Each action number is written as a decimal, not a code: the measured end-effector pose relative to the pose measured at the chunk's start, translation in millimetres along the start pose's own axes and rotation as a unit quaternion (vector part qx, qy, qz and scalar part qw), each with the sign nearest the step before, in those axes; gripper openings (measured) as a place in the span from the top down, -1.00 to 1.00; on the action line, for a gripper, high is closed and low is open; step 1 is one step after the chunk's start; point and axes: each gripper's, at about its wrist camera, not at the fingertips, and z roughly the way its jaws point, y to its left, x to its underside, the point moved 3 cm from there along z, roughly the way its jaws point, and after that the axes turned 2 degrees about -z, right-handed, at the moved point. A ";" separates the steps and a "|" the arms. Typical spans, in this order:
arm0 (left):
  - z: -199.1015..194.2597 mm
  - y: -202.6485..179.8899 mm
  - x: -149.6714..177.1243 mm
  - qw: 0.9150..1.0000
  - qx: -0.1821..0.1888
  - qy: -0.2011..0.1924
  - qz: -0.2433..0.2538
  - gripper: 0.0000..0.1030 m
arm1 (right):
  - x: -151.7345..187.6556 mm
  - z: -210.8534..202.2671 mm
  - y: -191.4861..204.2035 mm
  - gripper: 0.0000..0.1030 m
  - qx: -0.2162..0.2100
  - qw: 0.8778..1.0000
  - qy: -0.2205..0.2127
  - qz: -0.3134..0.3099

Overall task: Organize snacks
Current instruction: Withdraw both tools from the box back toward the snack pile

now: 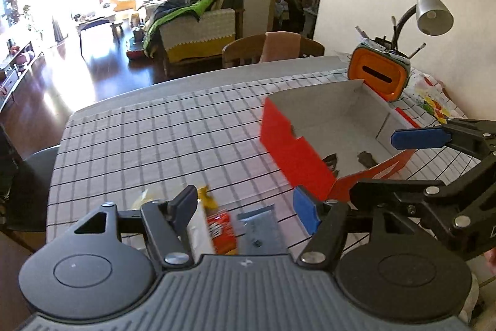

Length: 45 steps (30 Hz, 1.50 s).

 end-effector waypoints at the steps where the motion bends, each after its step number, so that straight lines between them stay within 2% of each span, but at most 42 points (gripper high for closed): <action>1: -2.3 4.0 3.6 1.000 -0.002 -0.001 -0.001 -0.37 | 2.2 1.5 5.2 -0.99 -0.003 1.000 0.000 -0.001; 4: -11.1 20.1 16.4 1.000 -0.010 -0.008 -0.008 -0.55 | 7.7 8.1 16.7 -0.99 -0.013 1.000 0.006 0.000; 15: -36.7 88.4 59.0 0.998 -0.028 -0.012 -0.060 -0.70 | 26.9 29.1 47.3 -1.00 -0.020 0.999 0.036 0.000; 19: -34.3 113.1 82.9 0.996 -0.047 0.004 -0.075 -0.85 | 36.1 42.2 54.9 -1.00 -0.019 0.999 0.040 -0.001; 25: -16.1 136.7 124.4 0.992 -0.056 0.057 -0.100 -0.85 | 56.2 70.5 61.1 -1.00 -0.011 0.998 0.064 -0.011; 27: -12.4 137.7 134.3 0.992 -0.055 0.064 -0.094 -0.85 | 61.6 76.8 63.5 -1.00 -0.021 0.997 0.070 -0.012; 30: -6.8 138.2 144.8 0.994 -0.033 0.075 -0.074 -0.85 | 66.6 85.5 66.9 -1.00 -0.030 0.996 0.080 -0.018; 33: -0.4 137.5 151.1 0.995 -0.018 0.082 -0.046 -0.85 | 66.9 98.1 72.2 -1.00 -0.014 0.996 0.087 -0.025; 39: 19.4 138.6 162.0 0.995 -0.019 0.103 0.002 -0.85 | 61.9 129.2 82.9 -1.00 0.017 0.995 0.087 -0.037; 45: 37.0 139.2 173.6 0.989 0.009 0.139 0.057 -0.84 | 55.1 157.2 85.4 -0.99 0.044 0.994 0.091 -0.030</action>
